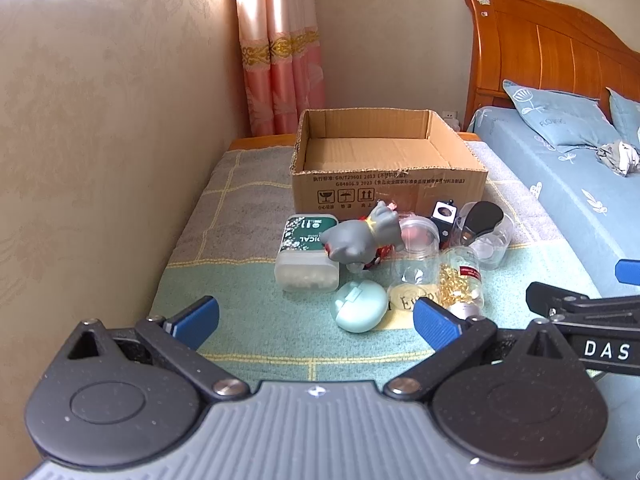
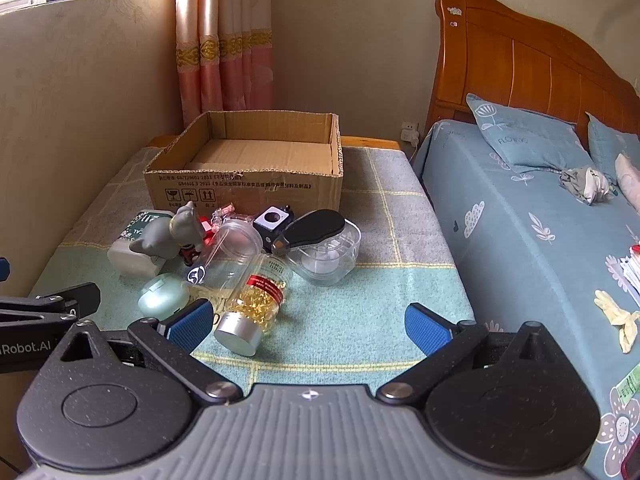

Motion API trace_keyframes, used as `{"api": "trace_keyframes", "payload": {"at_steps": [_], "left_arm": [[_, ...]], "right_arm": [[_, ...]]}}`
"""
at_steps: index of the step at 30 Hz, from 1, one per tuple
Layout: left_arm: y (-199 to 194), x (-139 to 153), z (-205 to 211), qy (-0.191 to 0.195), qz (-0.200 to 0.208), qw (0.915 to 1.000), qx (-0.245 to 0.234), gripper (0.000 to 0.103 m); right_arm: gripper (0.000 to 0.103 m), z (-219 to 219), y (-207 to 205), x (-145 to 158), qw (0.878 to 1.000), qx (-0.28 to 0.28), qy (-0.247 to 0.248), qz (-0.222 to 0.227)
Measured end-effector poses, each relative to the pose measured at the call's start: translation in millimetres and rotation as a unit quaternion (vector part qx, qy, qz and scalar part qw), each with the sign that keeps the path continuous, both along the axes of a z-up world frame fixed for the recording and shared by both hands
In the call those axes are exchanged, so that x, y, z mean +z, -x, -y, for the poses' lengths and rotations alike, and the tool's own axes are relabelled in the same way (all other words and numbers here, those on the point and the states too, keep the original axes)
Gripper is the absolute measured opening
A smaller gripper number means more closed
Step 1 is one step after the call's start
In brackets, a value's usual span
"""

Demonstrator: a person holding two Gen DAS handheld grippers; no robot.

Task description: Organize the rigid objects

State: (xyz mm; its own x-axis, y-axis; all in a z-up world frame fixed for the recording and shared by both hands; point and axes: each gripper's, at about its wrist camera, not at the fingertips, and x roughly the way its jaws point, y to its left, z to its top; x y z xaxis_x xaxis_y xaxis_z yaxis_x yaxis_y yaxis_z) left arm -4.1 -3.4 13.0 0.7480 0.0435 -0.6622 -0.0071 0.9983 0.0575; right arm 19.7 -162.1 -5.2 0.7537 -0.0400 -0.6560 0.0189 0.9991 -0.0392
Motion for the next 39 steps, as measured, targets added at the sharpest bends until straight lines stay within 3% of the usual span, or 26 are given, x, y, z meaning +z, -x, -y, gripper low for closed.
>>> {"api": "trace_keyframes", "payload": {"at_steps": [14,17,23,31,39], "left_arm": [[-18,-13,-9,0.012,0.013,0.9988,-0.044,0.102],[-26,-20,-13,0.014,0.007,0.9980,-0.061,0.102],[-39,-40,-7,-0.020,-0.011,0.9952,-0.096,0.102],[-67,-83,-6,0.001,-0.071,0.9904,-0.119,0.102],[-87,-102,-6,0.034,-0.092,0.9861,-0.134,0.102]], "right_arm": [[0.103,15,-6,0,0.996,0.067,-0.009,0.062],[0.103,20,-11,-11,0.996,0.076,-0.001,0.050],[0.103,30,-21,-41,0.994,0.104,-0.025,0.015],[0.103,24,-33,-70,0.990,0.135,-0.042,-0.022],[0.103,14,-48,-73,0.981,0.184,-0.046,-0.027]]}}
